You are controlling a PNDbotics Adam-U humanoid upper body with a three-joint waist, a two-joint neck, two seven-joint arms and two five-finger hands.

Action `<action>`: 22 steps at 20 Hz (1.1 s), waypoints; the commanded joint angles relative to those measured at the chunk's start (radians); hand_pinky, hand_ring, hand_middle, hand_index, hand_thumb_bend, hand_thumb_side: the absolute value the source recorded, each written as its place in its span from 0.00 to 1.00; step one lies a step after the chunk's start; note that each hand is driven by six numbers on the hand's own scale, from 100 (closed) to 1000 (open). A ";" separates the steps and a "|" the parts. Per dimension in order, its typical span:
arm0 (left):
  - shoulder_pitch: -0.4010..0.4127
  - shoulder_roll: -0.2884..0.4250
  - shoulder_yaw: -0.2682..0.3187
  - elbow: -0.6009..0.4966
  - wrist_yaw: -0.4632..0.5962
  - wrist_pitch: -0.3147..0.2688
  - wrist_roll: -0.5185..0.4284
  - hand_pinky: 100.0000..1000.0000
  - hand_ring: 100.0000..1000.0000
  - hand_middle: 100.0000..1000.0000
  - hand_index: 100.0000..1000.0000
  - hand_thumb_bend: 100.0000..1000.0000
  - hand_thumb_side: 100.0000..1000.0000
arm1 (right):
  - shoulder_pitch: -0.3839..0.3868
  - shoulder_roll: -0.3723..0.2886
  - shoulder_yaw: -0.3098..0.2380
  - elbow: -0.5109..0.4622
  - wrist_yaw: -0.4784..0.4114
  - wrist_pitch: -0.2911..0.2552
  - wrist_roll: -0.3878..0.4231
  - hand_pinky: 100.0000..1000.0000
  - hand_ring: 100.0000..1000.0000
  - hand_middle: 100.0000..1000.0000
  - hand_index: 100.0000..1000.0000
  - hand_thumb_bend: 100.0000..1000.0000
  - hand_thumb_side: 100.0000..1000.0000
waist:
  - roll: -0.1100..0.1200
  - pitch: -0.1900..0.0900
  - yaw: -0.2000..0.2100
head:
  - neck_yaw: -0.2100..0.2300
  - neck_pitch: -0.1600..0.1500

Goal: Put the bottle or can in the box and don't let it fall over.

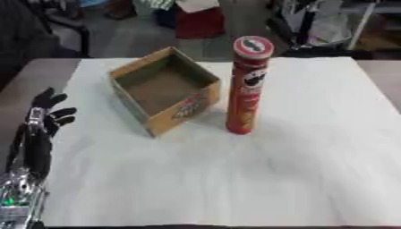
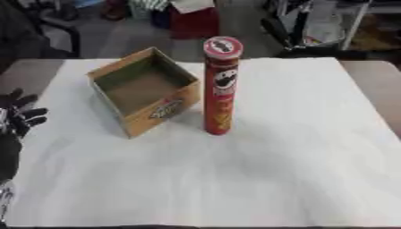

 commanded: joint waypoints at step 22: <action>-0.017 0.004 -0.044 -0.008 0.008 -0.010 -0.050 0.77 0.72 0.82 0.98 0.14 1.00 | -0.562 0.177 0.172 0.690 0.692 -0.279 0.346 1.00 1.00 0.97 1.00 0.08 0.79 | 0.028 0.002 0.116 | -0.182 -0.056</action>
